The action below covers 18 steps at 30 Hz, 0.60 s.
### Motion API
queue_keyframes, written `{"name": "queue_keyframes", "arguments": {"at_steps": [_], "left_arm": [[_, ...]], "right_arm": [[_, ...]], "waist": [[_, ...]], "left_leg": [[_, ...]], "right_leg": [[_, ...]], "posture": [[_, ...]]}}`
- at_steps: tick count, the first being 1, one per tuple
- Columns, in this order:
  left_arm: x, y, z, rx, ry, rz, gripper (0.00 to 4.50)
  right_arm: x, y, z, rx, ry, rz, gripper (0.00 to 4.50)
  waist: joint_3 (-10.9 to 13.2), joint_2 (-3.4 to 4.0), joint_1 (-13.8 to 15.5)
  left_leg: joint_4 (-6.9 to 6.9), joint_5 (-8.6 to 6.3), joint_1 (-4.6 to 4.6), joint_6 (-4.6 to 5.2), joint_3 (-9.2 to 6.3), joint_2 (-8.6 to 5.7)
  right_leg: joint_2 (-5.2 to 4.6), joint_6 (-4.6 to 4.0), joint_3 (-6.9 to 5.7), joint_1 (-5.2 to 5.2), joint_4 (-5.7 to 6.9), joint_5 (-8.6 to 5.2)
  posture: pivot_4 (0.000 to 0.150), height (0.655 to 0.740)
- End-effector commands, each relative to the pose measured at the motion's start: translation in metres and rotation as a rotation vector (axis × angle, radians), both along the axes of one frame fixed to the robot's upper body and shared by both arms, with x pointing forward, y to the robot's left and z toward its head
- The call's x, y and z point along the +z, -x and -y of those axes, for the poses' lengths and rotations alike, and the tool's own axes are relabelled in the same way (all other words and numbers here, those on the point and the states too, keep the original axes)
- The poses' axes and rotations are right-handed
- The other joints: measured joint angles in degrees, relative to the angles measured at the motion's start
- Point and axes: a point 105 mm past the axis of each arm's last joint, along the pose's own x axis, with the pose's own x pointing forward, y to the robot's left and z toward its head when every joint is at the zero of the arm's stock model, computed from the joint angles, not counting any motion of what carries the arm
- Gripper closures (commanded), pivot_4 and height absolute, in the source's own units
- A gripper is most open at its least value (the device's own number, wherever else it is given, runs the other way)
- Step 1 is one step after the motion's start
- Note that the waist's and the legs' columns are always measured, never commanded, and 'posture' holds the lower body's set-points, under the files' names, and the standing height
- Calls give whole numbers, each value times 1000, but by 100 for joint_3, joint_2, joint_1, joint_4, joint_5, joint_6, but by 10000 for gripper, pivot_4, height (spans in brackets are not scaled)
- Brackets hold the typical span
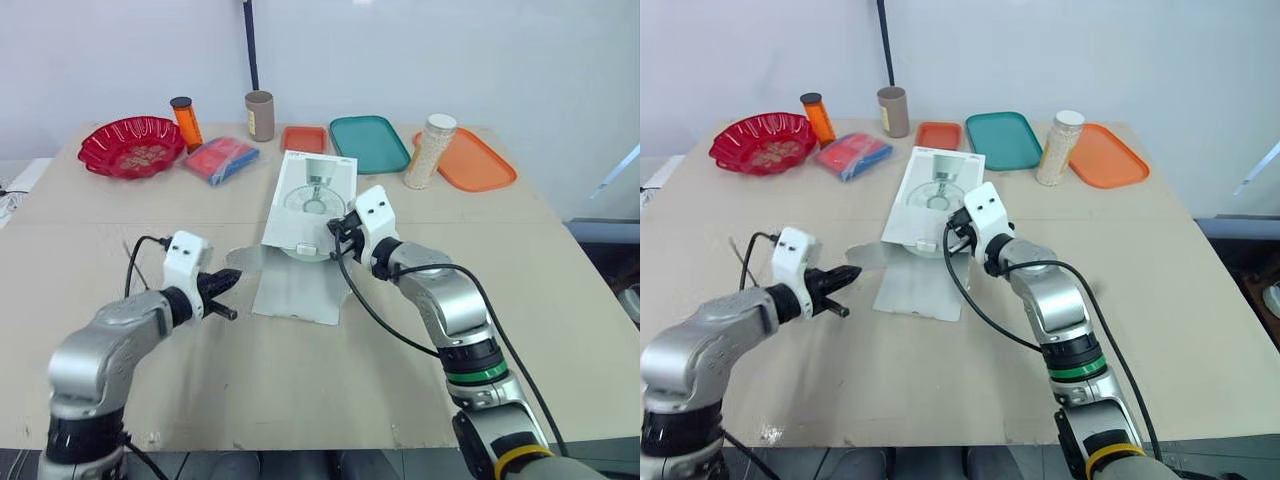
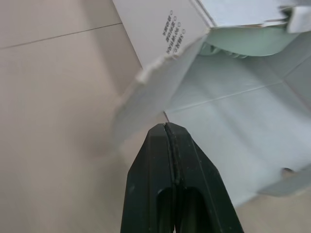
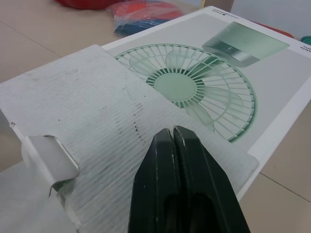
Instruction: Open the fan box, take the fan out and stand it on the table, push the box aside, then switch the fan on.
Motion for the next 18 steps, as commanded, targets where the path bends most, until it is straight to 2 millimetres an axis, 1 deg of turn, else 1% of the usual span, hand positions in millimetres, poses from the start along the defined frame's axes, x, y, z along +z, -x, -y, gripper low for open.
{"name": "queue_keyframes", "arguments": {"at_steps": [1,3,5,8,11,14,17,18], "left_arm": [[11,21,17,-69,111,19,45000],[5,23,25,-50,187,-35,45000],[3,21,29,-28,242,-63,45000],[5,14,32,14,336,-91,45000],[-3,1,34,78,435,-148,45000],[-2,-6,41,76,510,-171,45000],[-2,-6,51,39,503,-179,36494],[-2,-6,52,32,497,-180,34962]], "right_arm": [[-31,3,1,-11,27,-118,44486],[-32,4,-1,-6,26,-126,44486],[-33,6,-2,-1,26,-133,44486],[-35,8,-2,2,32,-136,44486],[-34,7,0,-10,33,-134,44486],[-32,6,2,-20,33,-131,44486],[-29,6,3,-22,33,-124,45000],[-29,6,3,-23,32,-123,45000]], "waist": [[-4,-5,7],[-5,-6,8],[-7,-9,3],[-9,-9,0],[-15,-11,-1],[-18,-13,0],[-18,-13,0],[-18,-13,-1]], "left_leg": [[0,0,1,-1,0,-1],[0,-1,3,-2,-1,-1],[0,-1,4,-2,-1,-2],[0,-1,6,-1,-1,0],[0,-1,7,-1,0,-1],[-1,-1,8,-1,0,-2],[-1,-1,6,-2,0,-2],[-1,-1,6,-2,0,-2]], "right_leg": [[-1,1,0,2,-2,0],[-1,1,-2,4,-3,-1],[0,1,-2,6,-2,-1],[4,1,0,6,-2,-1],[3,1,0,6,-2,-1],[3,1,0,8,-3,-1],[3,1,1,8,-5,-1],[3,1,0,7,-5,-1]], "posture": [[1500,7400],[1500,7400],[1500,7400],[1500,7400],[1500,7400],[1500,7400],[1500,7400],[1500,7400]]}}
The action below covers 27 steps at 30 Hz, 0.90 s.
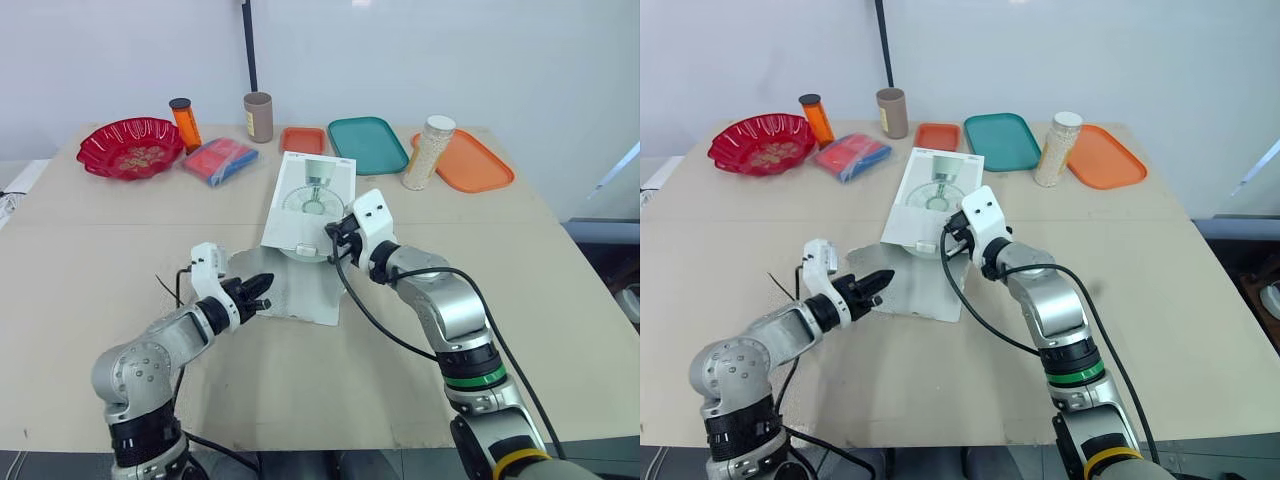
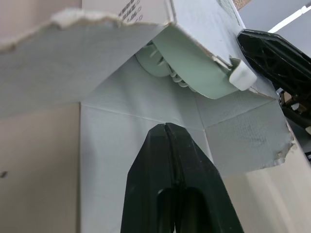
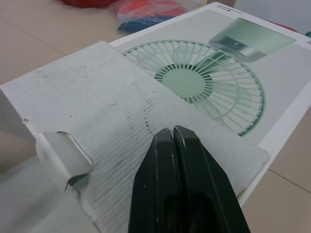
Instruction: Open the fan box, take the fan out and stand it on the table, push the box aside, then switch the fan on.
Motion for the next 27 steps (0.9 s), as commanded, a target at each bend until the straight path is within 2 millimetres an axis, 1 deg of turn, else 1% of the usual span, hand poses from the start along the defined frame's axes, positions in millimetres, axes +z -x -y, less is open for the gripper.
{"name": "queue_keyframes", "arguments": {"at_steps": [1,2,3,4,5,6,7,15,19,22,27], "left_arm": [[10,0,12,-47,5,41,30270],[9,-1,14,-49,13,37,27921],[9,-3,17,-49,17,34,24460],[9,-4,18,-49,19,32,18548],[8,-4,20,-47,17,30,16389],[8,-5,21,-45,17,27,12459],[7,-5,23,-43,19,24,10684],[9,-16,32,17,67,23,10684],[5,-23,28,95,92,2,10684],[4,-24,32,90,93,0,10684],[1,-26,27,131,85,-11,10684]], "right_arm": [[-24,1,6,-26,37,-97,45000],[-23,0,5,-27,35,-94,45000],[-21,-1,3,-25,35,-89,45000],[-20,-1,2,-23,35,-85,45000],[-19,-2,0,-21,35,-83,45000],[-18,-2,-2,-16,35,-80,45000],[-16,-2,-4,-9,35,-76,45000],[-12,-4,-8,15,49,-62,45000],[-13,-5,-7,16,60,-62,45000],[-13,-5,-7,17,65,-61,45000],[-11,-7,-6,17,66,-57,45000]], "waist": [[0,0,0],[0,0,0],[0,0,0],[0,0,0],[0,0,0],[0,0,0],[0,0,0],[0,0,1],[0,0,-5],[0,0,-5],[0,0,-5]], "left_leg": [[0,0,0,0,0,0],[0,0,0,0,0,0],[0,0,0,-1,0,0],[0,0,0,-1,0,-1],[0,1,0,-2,0,-1],[0,1,0,-2,0,-1],[0,1,0,-2,0,0],[0,1,1,-3,1,0],[-1,2,1,-4,2,0],[-2,2,1,-4,2,0],[-2,2,1,-4,2,0]], "right_leg": [[0,0,0,0,0,0],[0,0,0,0,0,0],[-1,0,0,0,0,0],[-1,0,1,0,0,0],[-1,0,0,0,0,0],[-1,0,1,0,0,0],[0,0,1,0,0,0],[0,0,2,0,0,0],[3,0,4,0,0,0],[3,0,5,-1,0,0],[3,0,6,-1,0,0]], "posture": [[1500,7400],[1500,7400],[1500,7400],[1500,7400],[1500,7400],[1500,7400],[1500,7400],[1500,7400],[1500,7400],[1500,7400],[1500,7400]]}}
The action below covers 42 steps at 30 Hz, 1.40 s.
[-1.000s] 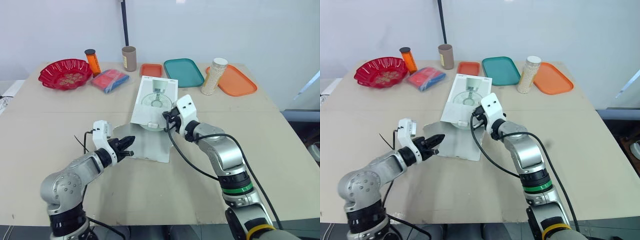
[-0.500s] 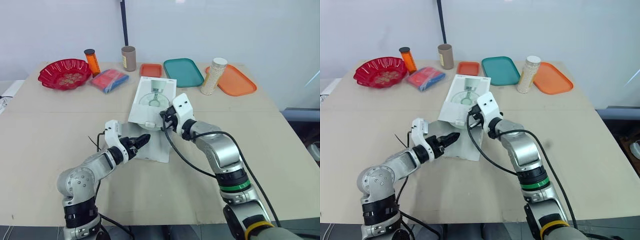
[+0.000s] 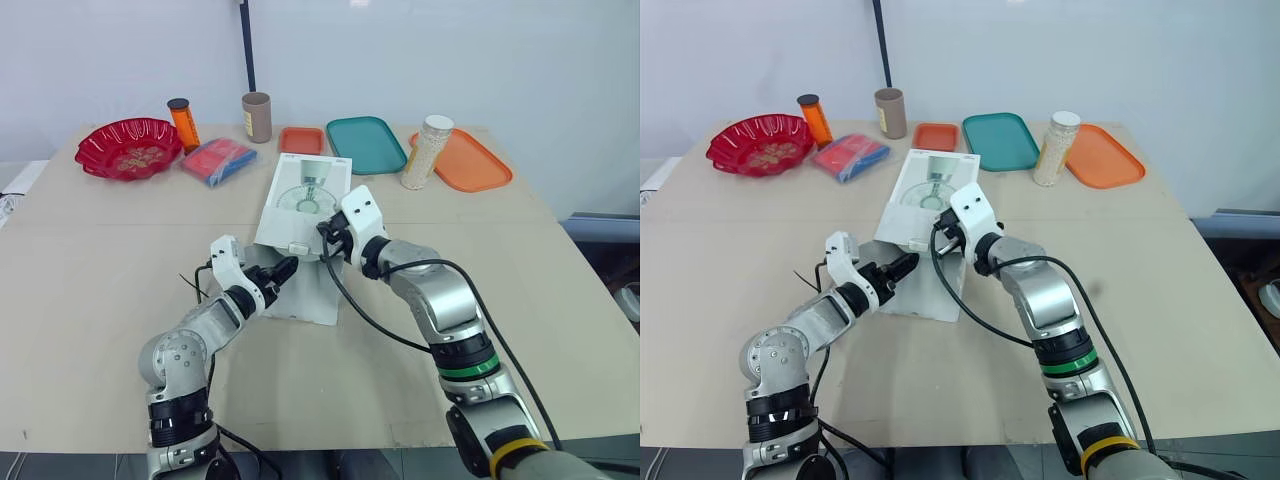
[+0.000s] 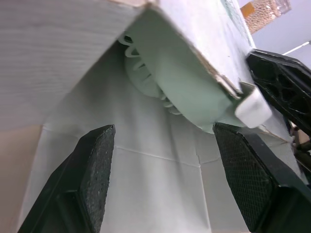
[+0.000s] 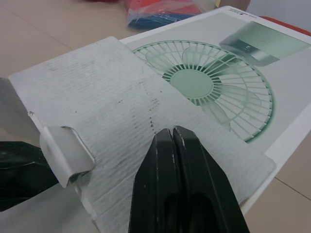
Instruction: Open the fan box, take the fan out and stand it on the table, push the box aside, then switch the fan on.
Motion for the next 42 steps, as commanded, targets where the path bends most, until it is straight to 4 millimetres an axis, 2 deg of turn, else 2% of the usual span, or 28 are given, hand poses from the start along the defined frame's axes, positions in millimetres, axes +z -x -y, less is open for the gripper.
{"name": "queue_keyframes", "arguments": {"at_steps": [1,9,13,19,42], "left_arm": [[6,0,2,-1,-2,30,10684],[14,-2,13,-40,34,59,10684],[14,2,11,-40,43,61,10684],[26,1,13,-43,107,96,10684],[30,-15,15,18,144,102,10684]], "right_arm": [[-17,-3,5,-19,34,-59,45000],[-20,0,4,-9,43,-64,45000],[-20,0,4,-7,47,-65,45000],[-21,0,3,3,55,-64,45000],[-23,2,5,-1,60,-66,45000]], "waist": [[0,0,0],[0,0,2],[0,0,2],[0,0,3],[1,-1,9]], "left_leg": [[0,0,0,0,0,0],[0,2,0,-3,-1,-1],[0,2,0,-4,-1,-1],[-1,2,-1,-4,-1,-1],[-8,6,-2,-12,-2,-2]], "right_leg": [[0,0,0,0,0,0],[0,0,-1,0,0,0],[0,1,-1,0,0,0],[0,1,-1,0,-1,0],[-1,3,-1,0,-9,0]], "posture": [[1500,7400],[1500,7400],[1500,7400],[1500,7400],[1500,7400]]}}
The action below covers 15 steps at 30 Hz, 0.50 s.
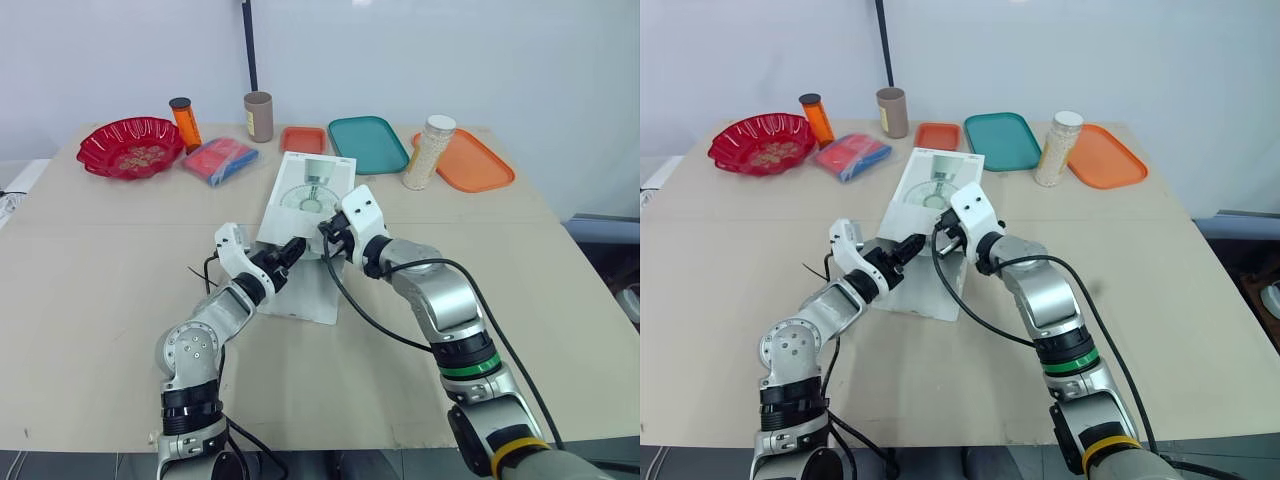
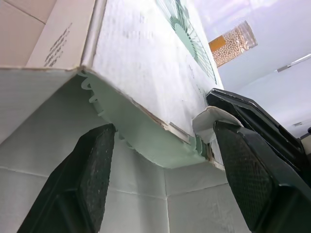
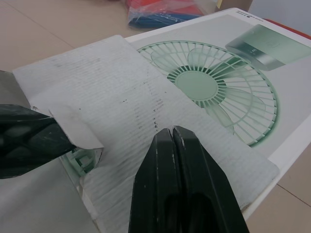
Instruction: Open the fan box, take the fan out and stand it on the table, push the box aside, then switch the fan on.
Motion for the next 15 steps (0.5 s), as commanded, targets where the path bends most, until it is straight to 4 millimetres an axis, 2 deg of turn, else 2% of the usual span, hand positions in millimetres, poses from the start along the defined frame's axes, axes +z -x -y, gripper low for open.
{"name": "queue_keyframes", "arguments": {"at_steps": [1,7,15], "left_arm": [[9,-4,3,8,18,32,10684],[1,-1,11,-10,57,-7,10684],[-6,4,12,-40,247,-91,10684]], "right_arm": [[-22,2,4,-14,36,-76,45000],[-21,1,5,-14,38,-74,45000],[-21,1,4,-9,42,-73,45000]], "waist": [[0,0,-1],[0,0,0],[0,0,3]], "left_leg": [[0,1,0,-2,-1,0],[0,3,0,-6,-1,-1],[-1,3,0,-5,-1,-1]], "right_leg": [[0,1,0,0,0,1],[0,3,0,1,0,2],[0,4,1,2,-4,2]], "posture": [[1500,7400],[1500,7400],[1500,7400]]}}
